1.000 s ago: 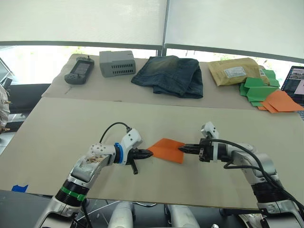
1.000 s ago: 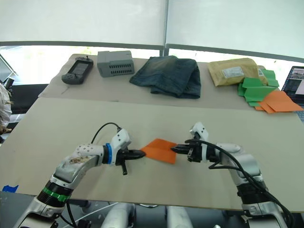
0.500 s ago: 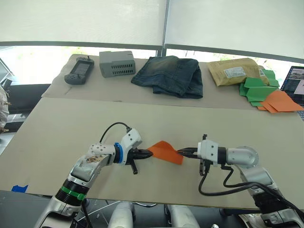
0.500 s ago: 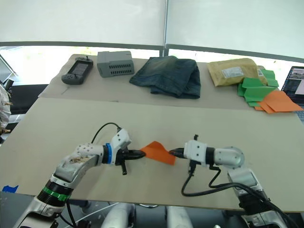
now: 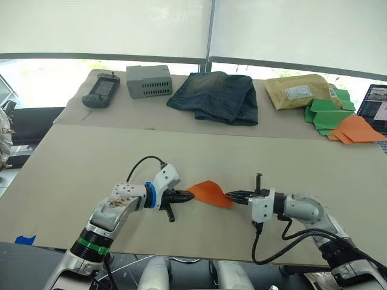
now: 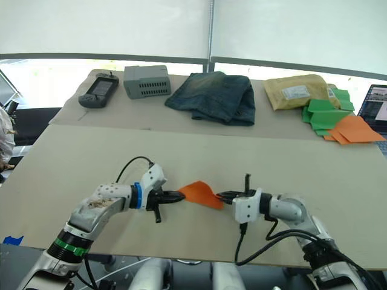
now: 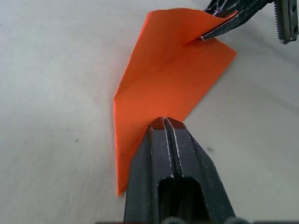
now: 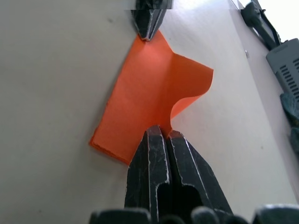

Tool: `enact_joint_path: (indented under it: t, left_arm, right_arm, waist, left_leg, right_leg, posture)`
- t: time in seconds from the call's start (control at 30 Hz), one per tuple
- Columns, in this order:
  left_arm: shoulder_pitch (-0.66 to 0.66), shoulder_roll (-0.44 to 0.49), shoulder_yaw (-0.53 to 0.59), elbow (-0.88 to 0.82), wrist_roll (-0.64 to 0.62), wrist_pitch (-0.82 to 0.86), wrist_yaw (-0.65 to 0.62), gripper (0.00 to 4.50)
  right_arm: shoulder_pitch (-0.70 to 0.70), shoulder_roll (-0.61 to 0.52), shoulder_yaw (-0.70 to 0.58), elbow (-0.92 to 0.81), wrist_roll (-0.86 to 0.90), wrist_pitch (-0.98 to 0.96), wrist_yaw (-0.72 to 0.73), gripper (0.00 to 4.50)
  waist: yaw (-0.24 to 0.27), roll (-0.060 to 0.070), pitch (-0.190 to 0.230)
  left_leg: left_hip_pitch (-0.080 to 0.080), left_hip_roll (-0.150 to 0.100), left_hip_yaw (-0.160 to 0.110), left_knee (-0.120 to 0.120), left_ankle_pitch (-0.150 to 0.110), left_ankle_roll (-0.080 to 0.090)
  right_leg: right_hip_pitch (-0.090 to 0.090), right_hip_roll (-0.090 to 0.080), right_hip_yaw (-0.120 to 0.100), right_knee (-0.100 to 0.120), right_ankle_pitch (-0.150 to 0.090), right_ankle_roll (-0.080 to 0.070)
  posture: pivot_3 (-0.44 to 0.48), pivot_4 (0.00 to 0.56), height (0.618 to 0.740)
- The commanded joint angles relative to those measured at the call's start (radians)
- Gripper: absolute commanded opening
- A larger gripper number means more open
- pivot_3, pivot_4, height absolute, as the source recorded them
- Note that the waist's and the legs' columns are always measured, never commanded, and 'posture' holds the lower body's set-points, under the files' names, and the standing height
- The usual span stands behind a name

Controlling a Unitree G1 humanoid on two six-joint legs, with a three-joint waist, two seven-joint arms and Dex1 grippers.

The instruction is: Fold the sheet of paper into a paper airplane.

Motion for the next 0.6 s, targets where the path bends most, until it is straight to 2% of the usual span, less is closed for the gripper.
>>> enact_joint_path:
  t: [0.03,0.07,0.1,0.3,0.5,0.6]
  left_arm:
    - [0.034,0.027,-0.024,0.043,0.023,0.031,0.006,0.0]
    - [0.034,0.026,-0.025,0.044,0.023,0.031,0.005,0.0]
    - [0.034,0.026,-0.025,0.045,0.023,0.03,0.005,0.0]
    - [0.033,0.021,-0.03,0.054,0.027,0.025,0.006,0.0]
    - [0.027,0.014,-0.031,0.064,0.031,0.016,0.013,0.0]
    - [0.027,0.011,-0.032,0.065,0.032,0.015,0.016,0.0]
  right_arm:
    - [0.004,0.001,-0.029,-0.072,0.178,0.187,0.073,0.03]
    - [0.006,0.0,-0.031,-0.102,0.234,0.247,0.104,0.03]
    - [0.007,-0.001,-0.039,-0.13,0.276,0.3,0.12,0.3]
    - [-0.004,-0.013,-0.057,-0.267,0.394,0.631,0.149,2.31]
    - [-0.04,0.004,-0.082,-0.325,0.467,0.9,0.133,2.31]
    - [-0.047,0.003,-0.085,-0.339,0.478,0.964,0.14,2.31]
  waist:
    - [-0.001,0.0,0.0]
    - [-0.001,0.0,0.0]
    - [-0.001,0.0,0.0]
    - [-0.001,0.0,0.0]
    - [0.0,0.0,0.0]
    - [0.003,0.0,0.0]
  left_leg:
    - [0.001,0.0,0.0,0.0,0.0,0.0]
    - [0.001,0.0,0.0,0.0,0.0,0.0]
    - [0.001,0.0,0.0,0.0,0.0,0.0]
    - [0.002,0.001,-0.001,0.0,0.0,0.0]
    - [0.001,0.001,0.0,0.0,0.0,0.0]
    - [0.001,0.001,0.0,0.0,0.0,0.0]
  right_leg:
    - [0.001,0.0,0.0,0.0,0.0,0.0]
    - [0.001,0.0,0.0,0.0,0.0,0.0]
    - [0.001,0.0,0.0,0.0,0.0,0.0]
    - [0.001,0.0,0.0,0.0,0.0,0.0]
    - [0.001,0.0,0.0,0.0,0.0,0.0]
    - [0.001,0.0,0.0,-0.001,0.0,0.0]
  posture:
    - [0.0,0.15,0.718]
    - [0.0,0.15,0.718]
    - [0.0,0.15,0.718]
    - [0.0,0.15,0.718]
    - [0.0,0.15,0.718]
    - [0.0,0.15,0.718]
